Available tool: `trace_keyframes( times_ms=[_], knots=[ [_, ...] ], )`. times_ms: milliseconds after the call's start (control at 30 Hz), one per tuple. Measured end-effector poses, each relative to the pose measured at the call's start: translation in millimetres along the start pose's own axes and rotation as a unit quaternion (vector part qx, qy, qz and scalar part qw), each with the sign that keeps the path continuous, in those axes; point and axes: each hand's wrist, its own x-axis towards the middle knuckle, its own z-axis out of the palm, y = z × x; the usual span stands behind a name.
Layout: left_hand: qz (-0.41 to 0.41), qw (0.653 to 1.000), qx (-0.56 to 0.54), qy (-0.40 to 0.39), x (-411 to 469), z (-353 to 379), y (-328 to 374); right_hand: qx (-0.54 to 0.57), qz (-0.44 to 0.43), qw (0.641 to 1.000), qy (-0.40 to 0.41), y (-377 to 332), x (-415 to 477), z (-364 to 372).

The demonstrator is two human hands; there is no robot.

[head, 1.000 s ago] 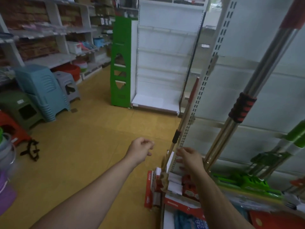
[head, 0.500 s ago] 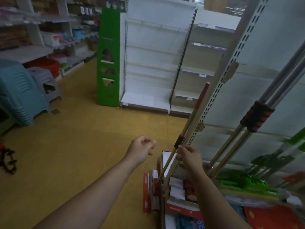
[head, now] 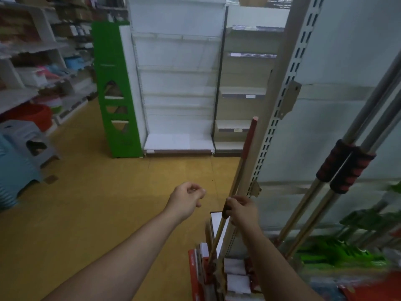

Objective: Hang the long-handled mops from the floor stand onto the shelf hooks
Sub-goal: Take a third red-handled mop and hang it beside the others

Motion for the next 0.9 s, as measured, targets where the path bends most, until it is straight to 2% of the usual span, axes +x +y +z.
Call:
trace_keyframes(
  times_ms=[300,467,733,900],
  knots=[
    [0.035,0.993,0.06,-0.099,79.5,52.4,25.0,-0.042,0.013,0.997,0.067,-0.7,29.9,-13.8],
    [0.068,0.985,0.097,-0.127,127.3,70.9,40.7,-0.063,0.025,0.991,0.115,-7.0,34.7,-11.7],
    [0.117,0.947,0.143,-0.263,190.8,81.3,56.3,-0.002,0.046,0.962,0.268,-43.7,37.2,22.5],
    [0.161,0.915,0.141,-0.343,206.0,84.0,60.2,0.017,0.058,0.942,0.331,-66.7,34.4,43.8]
  ],
)
